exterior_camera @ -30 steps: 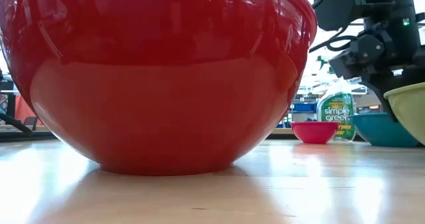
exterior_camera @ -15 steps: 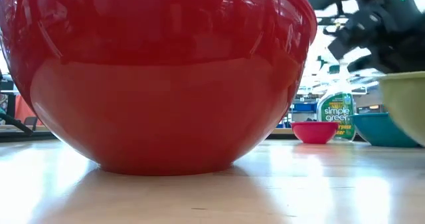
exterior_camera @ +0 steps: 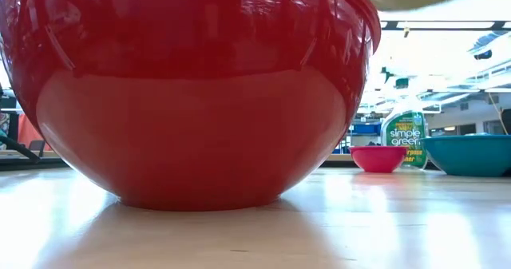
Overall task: Nest bowls inside each other
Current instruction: Stack the green bowl into the orange bowl, then stack the blue bowl into the green bowl, then stack the small red bowl into the blue bowl
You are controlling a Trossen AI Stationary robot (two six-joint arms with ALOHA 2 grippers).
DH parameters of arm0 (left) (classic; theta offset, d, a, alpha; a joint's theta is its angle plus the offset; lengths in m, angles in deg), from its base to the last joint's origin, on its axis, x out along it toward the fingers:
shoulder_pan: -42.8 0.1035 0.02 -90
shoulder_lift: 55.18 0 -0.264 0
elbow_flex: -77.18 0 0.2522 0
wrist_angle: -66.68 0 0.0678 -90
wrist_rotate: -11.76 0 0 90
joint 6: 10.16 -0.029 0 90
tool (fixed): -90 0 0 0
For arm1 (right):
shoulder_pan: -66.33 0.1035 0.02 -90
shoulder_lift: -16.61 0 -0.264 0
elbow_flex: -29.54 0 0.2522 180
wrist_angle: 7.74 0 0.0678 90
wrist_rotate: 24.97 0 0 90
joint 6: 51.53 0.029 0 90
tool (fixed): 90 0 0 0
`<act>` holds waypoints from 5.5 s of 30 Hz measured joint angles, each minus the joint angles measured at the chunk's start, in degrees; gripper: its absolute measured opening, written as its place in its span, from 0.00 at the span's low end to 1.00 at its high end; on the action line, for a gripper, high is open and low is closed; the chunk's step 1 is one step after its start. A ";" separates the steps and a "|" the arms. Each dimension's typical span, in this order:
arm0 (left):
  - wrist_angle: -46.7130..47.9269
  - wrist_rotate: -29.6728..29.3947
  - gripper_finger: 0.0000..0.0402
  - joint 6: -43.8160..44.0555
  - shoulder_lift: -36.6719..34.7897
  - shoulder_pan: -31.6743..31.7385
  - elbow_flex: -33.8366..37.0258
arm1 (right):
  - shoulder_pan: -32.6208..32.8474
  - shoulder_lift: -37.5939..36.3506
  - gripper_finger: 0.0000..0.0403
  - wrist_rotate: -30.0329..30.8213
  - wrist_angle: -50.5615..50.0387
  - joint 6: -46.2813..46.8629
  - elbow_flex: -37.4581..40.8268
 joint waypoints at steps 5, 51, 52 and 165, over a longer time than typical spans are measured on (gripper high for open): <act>-4.07 -6.83 0.49 -2.07 -1.37 0.02 0.01 | -1.69 2.48 0.06 3.27 21.93 -0.47 -0.17; 0.33 -7.68 0.49 3.41 -6.53 0.00 0.00 | -8.59 32.89 0.41 21.85 -32.18 -4.54 -31.51; 0.62 -7.68 0.49 3.46 -6.49 0.00 0.00 | -8.95 31.56 0.41 22.35 -31.74 -4.34 -29.58; 2.76 -7.70 0.49 4.70 -6.21 0.07 0.00 | 9.13 39.31 0.50 10.78 -20.43 -14.09 -43.75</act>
